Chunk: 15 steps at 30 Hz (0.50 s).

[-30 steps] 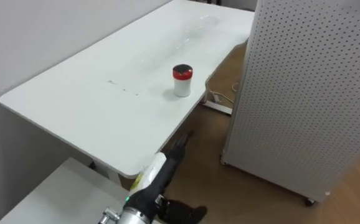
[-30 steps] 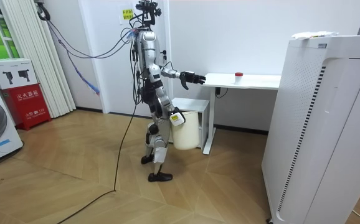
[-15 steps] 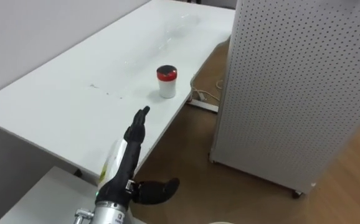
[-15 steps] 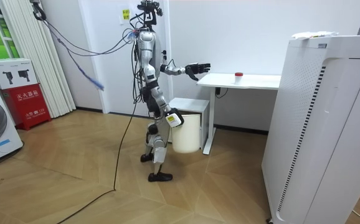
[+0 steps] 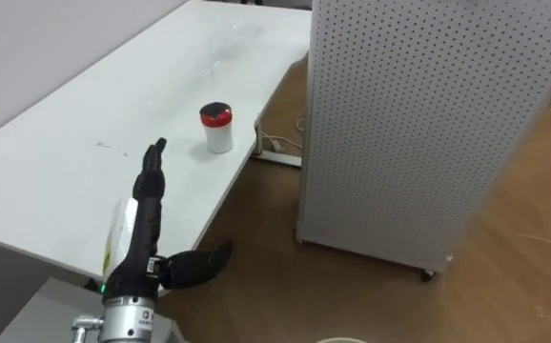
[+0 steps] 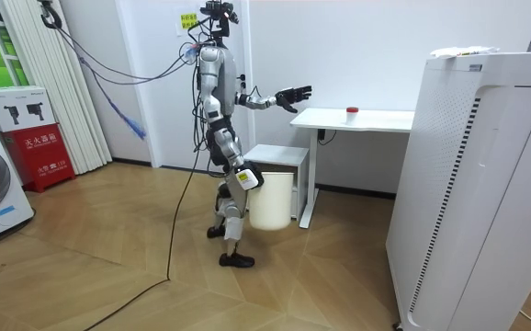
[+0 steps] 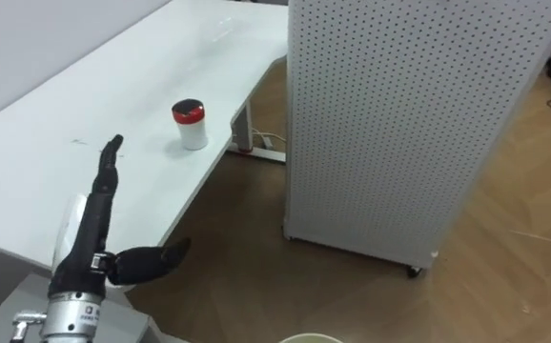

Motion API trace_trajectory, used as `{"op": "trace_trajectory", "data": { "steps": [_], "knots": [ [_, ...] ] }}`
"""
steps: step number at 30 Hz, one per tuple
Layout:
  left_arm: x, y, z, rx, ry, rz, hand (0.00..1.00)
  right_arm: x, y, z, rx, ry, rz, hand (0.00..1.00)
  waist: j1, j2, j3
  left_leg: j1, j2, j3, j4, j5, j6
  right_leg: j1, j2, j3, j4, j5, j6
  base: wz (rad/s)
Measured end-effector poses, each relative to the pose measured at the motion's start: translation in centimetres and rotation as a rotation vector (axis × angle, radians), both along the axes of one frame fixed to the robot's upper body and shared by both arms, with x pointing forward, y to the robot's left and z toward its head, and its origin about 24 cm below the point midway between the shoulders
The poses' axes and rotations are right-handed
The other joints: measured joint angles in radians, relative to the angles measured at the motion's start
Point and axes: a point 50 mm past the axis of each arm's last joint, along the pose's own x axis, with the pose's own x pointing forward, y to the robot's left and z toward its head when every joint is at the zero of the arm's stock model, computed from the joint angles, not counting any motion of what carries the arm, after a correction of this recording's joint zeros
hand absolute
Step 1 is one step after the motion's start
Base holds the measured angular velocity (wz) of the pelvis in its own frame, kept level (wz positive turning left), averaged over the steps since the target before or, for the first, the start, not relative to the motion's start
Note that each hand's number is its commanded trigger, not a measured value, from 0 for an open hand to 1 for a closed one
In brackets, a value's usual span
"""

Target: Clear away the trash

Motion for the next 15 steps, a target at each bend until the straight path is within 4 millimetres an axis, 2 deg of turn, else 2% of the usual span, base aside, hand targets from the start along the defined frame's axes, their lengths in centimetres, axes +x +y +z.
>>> {"op": "trace_trajectory", "data": {
  "steps": [2, 4, 6, 8, 10, 11, 12, 13, 14, 15],
  "knots": [
    [0.0, 0.0, 0.0, -0.003, -0.003, 0.006, 0.0, 0.0, 0.0, 0.0, -0.001, 0.001, 0.009, 1.0, 0.001, -0.002, 0.0008, 0.006, 0.001, 0.004, -0.008, 0.0, 0.0, 0.0, 0.002, 0.0, -0.001, 0.001, -0.001, -0.07],
    [-0.1, 0.1, -0.1, -0.007, -0.003, 0.017, 0.0, 0.1, 0.2, 0.0, 0.01, 0.004, 0.017, 1.0, 0.009, -0.006, 0.0025, 0.014, 0.014, 0.028, -0.007, -0.01, -0.016, -0.007, 0.012, -0.005, 0.003, 0.006, -0.006, -0.19],
    [-0.2, 0.3, -0.1, -0.006, -0.003, 0.028, 0.0, 0.1, 0.3, 0.0, 0.023, 0.003, 0.032, 1.0, 0.036, -0.015, 0.0015, 0.021, 0.028, 0.044, -0.003, -0.018, -0.028, -0.019, 0.014, -0.048, 0.018, 0.012, -0.02, -0.46],
    [-0.3, 0.7, -0.2, -0.018, 0.001, 0.044, 0.0, 0.3, 0.5, 0.0, 0.039, 0.001, 0.048, 1.0, 0.039, -0.025, 0.0049, 0.017, 0.046, 0.047, 0.035, -0.033, -0.037, -0.02, 0.015, -0.084, 0.035, 0.002, -0.037, -0.3],
    [-0.3, 0.9, -0.5, -0.04, 0.015, 0.055, 0.0, 0.4, 0.6, 0.0, 0.044, 0.008, 0.063, 1.0, 0.038, -0.032, 0.0099, -0.001, 0.077, 0.055, 0.124, -0.063, -0.051, -0.021, 0.025, -0.099, 0.062, -0.041, -0.048, -0.11],
    [-0.5, 1.1, -0.9, -0.038, 0.034, 0.062, 0.0, 0.2, 0.7, -0.1, 0.044, 0.019, 0.077, 1.0, 0.047, -0.042, 0.0096, -0.026, 0.098, 0.055, 0.217, -0.066, -0.053, -0.02, 0.038, -0.079, 0.083, -0.058, -0.058, -0.31],
    [-0.7, 1.2, -1.5, -0.037, 0.058, 0.068, 0.0, 0.1, 0.5, -0.2, 0.034, 0.029, 0.088, 1.0, 0.053, -0.038, 0.012, -0.073, 0.129, 0.025, 0.352, -0.064, -0.049, -0.01, 0.057, -0.067, 0.091, -0.066, -0.071, -0.4],
    [-0.7, 1.2, -1.8, -0.035, 0.072, 0.07, 0.0, 0.0, 0.2, -0.1, 0.02, 0.034, 0.101, 1.0, 0.053, -0.029, 0.0151, -0.134, 0.152, -0.035, 0.487, -0.042, -0.034, 0.008, 0.07, -0.054, 0.098, -0.073, -0.086, -0.3],
    [-0.7, 1.2, -1.8, -0.035, 0.073, 0.071, 0.0, 0.0, 0.2, -0.1, 0.017, 0.036, 0.105, 1.0, 0.053, -0.029, 0.0151, -0.164, 0.152, -0.068, 0.538, -0.022, -0.019, 0.009, 0.076, -0.046, 0.109, -0.08, -0.093, -0.1],
    [-0.8, 1.2, -1.8, -0.038, 0.071, 0.07, 0.0, 0.0, 0.0, -0.1, 0.011, 0.036, 0.104, 1.0, 0.054, -0.038, 0.0175, -0.224, 0.137, -0.126, 0.603, -0.001, -0.008, 0.008, 0.087, -0.025, 0.125, -0.093, -0.106, 0.07]
  ]
}}
